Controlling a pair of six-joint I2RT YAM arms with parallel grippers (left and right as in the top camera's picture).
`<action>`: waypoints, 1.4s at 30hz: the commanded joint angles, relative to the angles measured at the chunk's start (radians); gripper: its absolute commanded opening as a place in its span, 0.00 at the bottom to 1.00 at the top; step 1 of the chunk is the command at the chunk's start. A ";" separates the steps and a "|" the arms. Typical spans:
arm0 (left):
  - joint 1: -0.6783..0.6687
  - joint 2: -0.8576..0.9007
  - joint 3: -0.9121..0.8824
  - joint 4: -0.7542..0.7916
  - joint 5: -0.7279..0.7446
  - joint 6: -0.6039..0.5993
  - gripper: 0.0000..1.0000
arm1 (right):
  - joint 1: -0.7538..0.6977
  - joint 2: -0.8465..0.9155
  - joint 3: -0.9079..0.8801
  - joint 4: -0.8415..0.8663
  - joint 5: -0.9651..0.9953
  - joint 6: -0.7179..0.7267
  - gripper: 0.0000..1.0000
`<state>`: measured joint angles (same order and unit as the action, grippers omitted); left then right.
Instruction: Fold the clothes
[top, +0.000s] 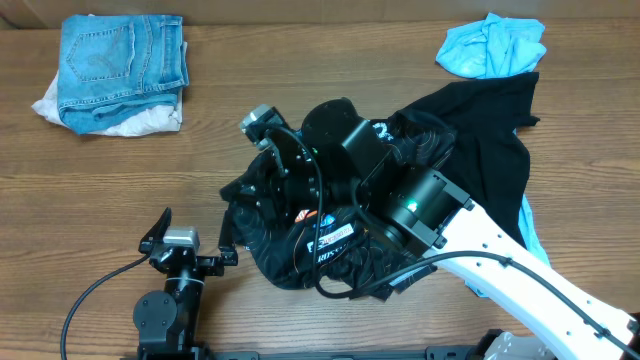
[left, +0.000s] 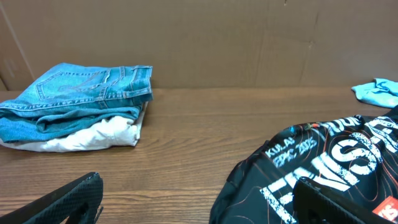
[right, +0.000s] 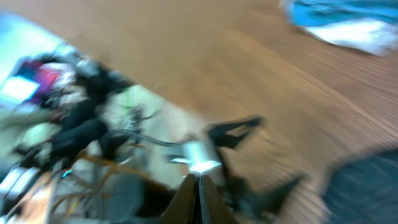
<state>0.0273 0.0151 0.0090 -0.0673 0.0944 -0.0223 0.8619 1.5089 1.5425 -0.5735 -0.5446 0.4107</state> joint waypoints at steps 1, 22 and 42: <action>0.007 -0.011 -0.004 -0.001 0.007 0.012 1.00 | -0.106 -0.030 0.031 -0.115 0.300 0.009 0.04; 0.007 -0.011 -0.004 -0.001 0.007 0.012 1.00 | -0.708 0.372 0.029 -0.389 0.527 0.074 0.57; 0.007 -0.011 -0.004 -0.001 0.007 0.012 1.00 | -0.801 0.485 0.029 -0.356 0.659 -0.032 0.57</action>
<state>0.0269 0.0151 0.0090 -0.0669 0.0944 -0.0223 0.0669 1.9881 1.5562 -0.9367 0.0402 0.4503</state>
